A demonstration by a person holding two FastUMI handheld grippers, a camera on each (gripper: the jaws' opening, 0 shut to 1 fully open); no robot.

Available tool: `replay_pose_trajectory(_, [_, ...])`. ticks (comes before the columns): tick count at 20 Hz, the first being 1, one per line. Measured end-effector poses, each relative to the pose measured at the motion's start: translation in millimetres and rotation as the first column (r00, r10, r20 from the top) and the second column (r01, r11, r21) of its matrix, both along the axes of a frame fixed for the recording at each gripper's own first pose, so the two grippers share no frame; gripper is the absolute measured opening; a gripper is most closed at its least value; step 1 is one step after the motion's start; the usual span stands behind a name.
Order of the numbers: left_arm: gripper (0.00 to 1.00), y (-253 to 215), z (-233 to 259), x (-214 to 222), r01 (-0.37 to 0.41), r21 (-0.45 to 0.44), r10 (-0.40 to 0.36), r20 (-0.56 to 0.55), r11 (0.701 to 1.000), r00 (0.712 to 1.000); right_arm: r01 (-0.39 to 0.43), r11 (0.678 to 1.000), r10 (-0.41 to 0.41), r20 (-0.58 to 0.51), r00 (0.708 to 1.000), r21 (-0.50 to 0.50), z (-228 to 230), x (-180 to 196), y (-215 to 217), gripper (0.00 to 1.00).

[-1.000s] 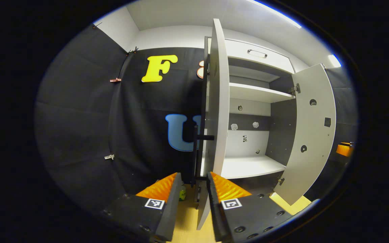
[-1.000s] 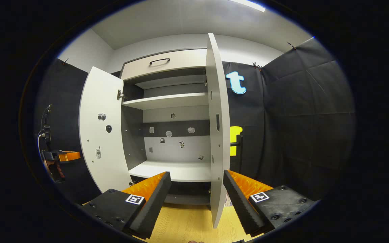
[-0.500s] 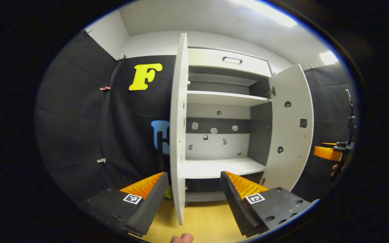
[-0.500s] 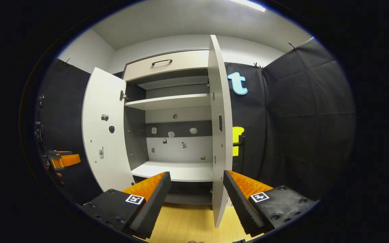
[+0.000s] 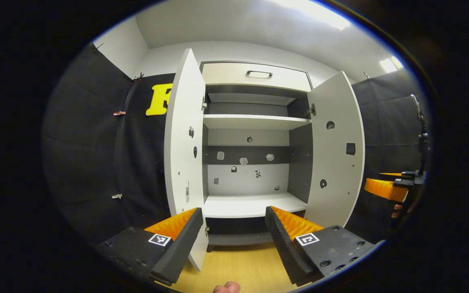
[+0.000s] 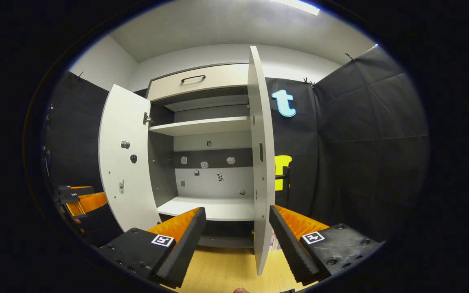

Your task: Open the right door of the double-door shoe cabinet with the right hand, and open the left door with the left hand.

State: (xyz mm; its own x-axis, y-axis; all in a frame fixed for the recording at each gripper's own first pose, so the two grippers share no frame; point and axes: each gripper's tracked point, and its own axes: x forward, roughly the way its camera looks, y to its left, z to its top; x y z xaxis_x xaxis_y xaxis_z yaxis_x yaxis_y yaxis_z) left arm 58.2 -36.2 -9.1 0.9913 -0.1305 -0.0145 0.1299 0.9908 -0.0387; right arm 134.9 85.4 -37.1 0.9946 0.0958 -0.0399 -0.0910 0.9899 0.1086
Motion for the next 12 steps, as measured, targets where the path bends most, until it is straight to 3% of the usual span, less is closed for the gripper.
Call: replay_pose_trajectory(12, [0.95,-25,0,4,0.024,0.006,-0.024,0.006,1.000,1.000,0.005,1.000,-0.005,0.001,1.000,0.009,-3,3,-2,0.98])
